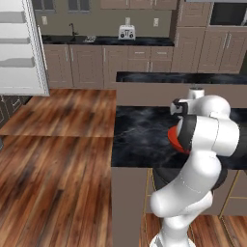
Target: Open the fridge, grab two sodas, and place both sodas inside the bowl with ice on the dining counter.
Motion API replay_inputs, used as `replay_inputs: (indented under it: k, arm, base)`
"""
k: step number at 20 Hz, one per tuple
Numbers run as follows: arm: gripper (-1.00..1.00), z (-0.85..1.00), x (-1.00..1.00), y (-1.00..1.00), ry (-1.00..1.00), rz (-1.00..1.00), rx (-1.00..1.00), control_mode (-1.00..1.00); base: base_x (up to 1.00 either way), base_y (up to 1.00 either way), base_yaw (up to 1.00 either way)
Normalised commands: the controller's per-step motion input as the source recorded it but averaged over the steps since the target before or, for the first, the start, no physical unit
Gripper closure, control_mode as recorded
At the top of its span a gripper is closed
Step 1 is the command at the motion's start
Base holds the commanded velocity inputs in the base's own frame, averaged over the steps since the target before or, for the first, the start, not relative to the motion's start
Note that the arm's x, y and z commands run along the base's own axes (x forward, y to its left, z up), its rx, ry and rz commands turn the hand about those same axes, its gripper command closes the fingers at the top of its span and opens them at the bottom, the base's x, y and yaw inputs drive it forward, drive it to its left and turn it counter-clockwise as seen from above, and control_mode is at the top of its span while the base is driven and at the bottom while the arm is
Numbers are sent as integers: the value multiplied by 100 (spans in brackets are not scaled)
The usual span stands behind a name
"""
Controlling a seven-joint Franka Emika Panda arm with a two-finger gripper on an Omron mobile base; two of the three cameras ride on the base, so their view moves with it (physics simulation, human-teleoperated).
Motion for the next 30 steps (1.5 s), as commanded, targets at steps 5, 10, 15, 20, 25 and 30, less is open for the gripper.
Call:
replay_inputs:
  k: [5,10,15,20,25,30]
  arm:
    - [100,-24,17,0,2,2,5,-100]
    - [100,-21,17,0,2,3,4,-100]
    - [100,-16,21,0,3,3,3,-100]
    - [-100,-17,9,0,1,3,3,-100]
    - [-100,-6,0,0,0,2,4,-100]
    - [-100,13,-6,0,0,0,1,-100]
  base:
    - [0,0,0]
    - [0,0,0]
    - [0,0,0]
    - [0,0,0]
    - [0,0,0]
    - [0,0,0]
